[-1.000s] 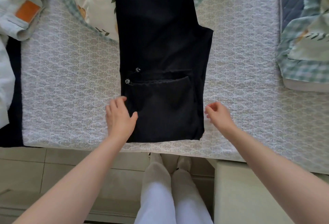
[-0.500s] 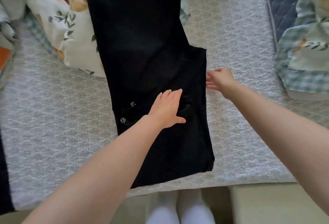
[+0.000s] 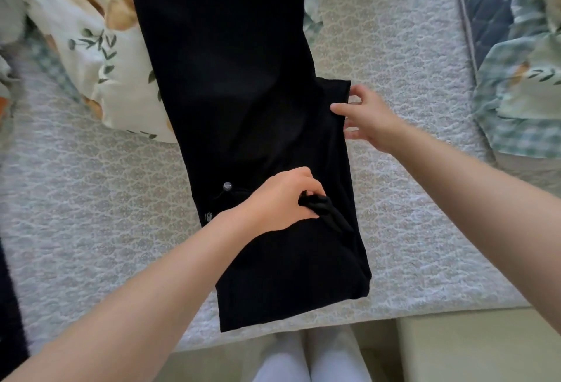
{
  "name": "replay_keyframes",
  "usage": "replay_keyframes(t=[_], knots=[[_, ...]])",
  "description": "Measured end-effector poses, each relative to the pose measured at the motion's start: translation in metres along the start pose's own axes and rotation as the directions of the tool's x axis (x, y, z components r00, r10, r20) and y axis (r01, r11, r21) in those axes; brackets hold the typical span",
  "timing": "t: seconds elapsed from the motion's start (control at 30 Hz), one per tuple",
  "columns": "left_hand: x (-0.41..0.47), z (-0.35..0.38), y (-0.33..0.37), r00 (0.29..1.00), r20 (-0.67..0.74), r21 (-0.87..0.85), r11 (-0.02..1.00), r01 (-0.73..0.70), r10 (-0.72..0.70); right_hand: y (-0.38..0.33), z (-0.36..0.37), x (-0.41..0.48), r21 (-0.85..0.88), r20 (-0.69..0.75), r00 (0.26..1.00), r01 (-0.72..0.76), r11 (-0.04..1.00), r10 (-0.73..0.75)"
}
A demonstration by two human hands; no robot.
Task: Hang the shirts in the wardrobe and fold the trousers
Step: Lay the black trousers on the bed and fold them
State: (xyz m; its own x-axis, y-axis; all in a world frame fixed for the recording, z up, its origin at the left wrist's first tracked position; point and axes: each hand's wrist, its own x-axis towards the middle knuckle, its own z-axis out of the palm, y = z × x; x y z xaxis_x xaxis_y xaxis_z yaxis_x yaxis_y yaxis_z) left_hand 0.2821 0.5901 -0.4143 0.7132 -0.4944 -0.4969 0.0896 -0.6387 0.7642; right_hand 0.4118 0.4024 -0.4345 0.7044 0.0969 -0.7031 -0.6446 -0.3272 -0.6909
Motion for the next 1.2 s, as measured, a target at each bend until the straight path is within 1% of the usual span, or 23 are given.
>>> replay_keyframes(t=[0.07,0.13,0.17,0.23,0.3,0.37,0.4,0.47,0.53,0.57,0.63,0.73,0.8,0.87,0.93,0.97,1.0,1.03,1.07,1.1,1.13,1.17,1.2], knots=[[-0.01,-0.004,0.005,0.999,0.011,-0.017,0.999,-0.048,0.048,-0.005,0.01,-0.007,-0.115,0.034,0.995,0.094,0.989,-0.09],[-0.018,-0.008,0.011,0.998,0.007,-0.02,0.997,-0.07,0.07,-0.008,0.026,-0.01,-0.307,0.043,0.976,0.216,0.927,-0.213],[-0.021,-0.01,0.013,0.997,-0.005,-0.017,0.997,-0.075,0.075,-0.009,0.035,-0.01,-0.425,0.046,0.958,0.275,0.862,-0.282],[-0.025,-0.013,0.015,0.997,-0.036,0.008,0.998,-0.063,0.064,-0.01,0.051,-0.007,-0.652,0.085,0.917,0.346,0.675,-0.389],[-0.025,-0.014,0.015,0.997,-0.066,0.061,0.998,-0.025,0.029,-0.011,0.067,-0.003,-0.771,0.164,0.899,0.373,0.516,-0.406],[-0.025,-0.016,0.014,0.996,-0.085,0.127,0.992,0.003,0.008,-0.008,0.079,0.003,-0.806,0.25,0.915,0.378,0.455,-0.316],[-0.024,-0.016,0.014,0.996,-0.094,0.16,0.987,0.011,0.004,-0.007,0.083,0.005,-0.799,0.282,0.927,0.37,0.474,-0.248],[-0.021,-0.019,0.012,0.994,-0.113,0.233,0.972,0.027,-0.001,-0.007,0.085,0.009,-0.711,0.3,0.949,0.292,0.64,-0.099],[-0.013,-0.021,0.008,0.99,-0.136,0.265,0.962,0.059,-0.024,-0.012,0.079,0.013,-0.515,0.296,0.953,0.098,0.851,0.07],[-0.007,-0.021,0.005,0.988,-0.148,0.26,0.963,0.077,-0.039,-0.015,0.072,0.015,-0.405,0.314,0.938,-0.008,0.914,0.148],[0.01,-0.019,-0.002,0.983,-0.168,0.238,0.965,0.112,-0.072,-0.019,0.057,0.02,-0.233,0.375,0.894,-0.167,0.958,0.247],[0.039,-0.013,-0.014,0.969,-0.196,0.189,0.964,0.187,-0.15,-0.018,0.044,0.029,-0.134,0.437,0.848,-0.267,0.954,0.299],[0.054,-0.009,-0.024,0.951,-0.217,0.159,0.953,0.256,-0.22,-0.014,0.04,0.03,-0.123,0.46,0.836,-0.274,0.954,0.299],[0.061,-0.004,-0.033,0.933,-0.249,0.14,0.943,0.301,-0.261,-0.012,0.038,0.029,-0.115,0.425,0.866,-0.236,0.965,0.263],[0.061,0.001,-0.036,0.922,-0.295,0.167,0.937,0.308,-0.251,-0.005,0.035,0.022,-0.174,0.288,0.951,-0.066,0.982,0.115],[0.06,0.002,-0.038,0.919,-0.313,0.19,0.933,0.306,-0.238,0.001,0.031,0.017,-0.276,0.186,0.982,0.093,0.957,-0.042],[0.058,0.003,-0.039,0.918,-0.326,0.204,0.931,0.303,-0.227,0.008,0.027,0.011,-0.403,0.114,0.961,0.277,0.872,-0.253],[0.057,0.003,-0.041,0.915,-0.332,0.201,0.931,0.304,-0.227,0.016,0.022,0.002,-0.513,0.133,0.883,0.45,0.731,-0.45],[0.055,0.002,-0.043,0.913,-0.335,0.188,0.932,0.309,-0.235,0.025,0.017,-0.006,-0.581,0.238,0.782,0.59,0.561,-0.576],[0.054,0.001,-0.045,0.91,-0.337,0.179,0.932,0.314,-0.242,0.034,0.012,-0.013,-0.616,0.389,0.688,0.689,0.382,-0.613],[0.054,0.0,-0.046,0.909,-0.34,0.183,0.93,0.317,-0.243,0.044,0.005,-0.018,-0.627,0.54,0.601,0.754,0.194,-0.589],[0.054,-0.001,-0.047,0.909,-0.34,0.197,0.927,0.318,-0.24,0.054,0.0,-0.021,-0.622,0.66,0.532,0.783,0.011,-0.531],[0.055,-0.001,-0.046,0.911,-0.339,0.211,0.924,0.318,-0.236,0.062,-0.005,-0.021,-0.611,0.73,0.496,0.782,-0.125,-0.47]])
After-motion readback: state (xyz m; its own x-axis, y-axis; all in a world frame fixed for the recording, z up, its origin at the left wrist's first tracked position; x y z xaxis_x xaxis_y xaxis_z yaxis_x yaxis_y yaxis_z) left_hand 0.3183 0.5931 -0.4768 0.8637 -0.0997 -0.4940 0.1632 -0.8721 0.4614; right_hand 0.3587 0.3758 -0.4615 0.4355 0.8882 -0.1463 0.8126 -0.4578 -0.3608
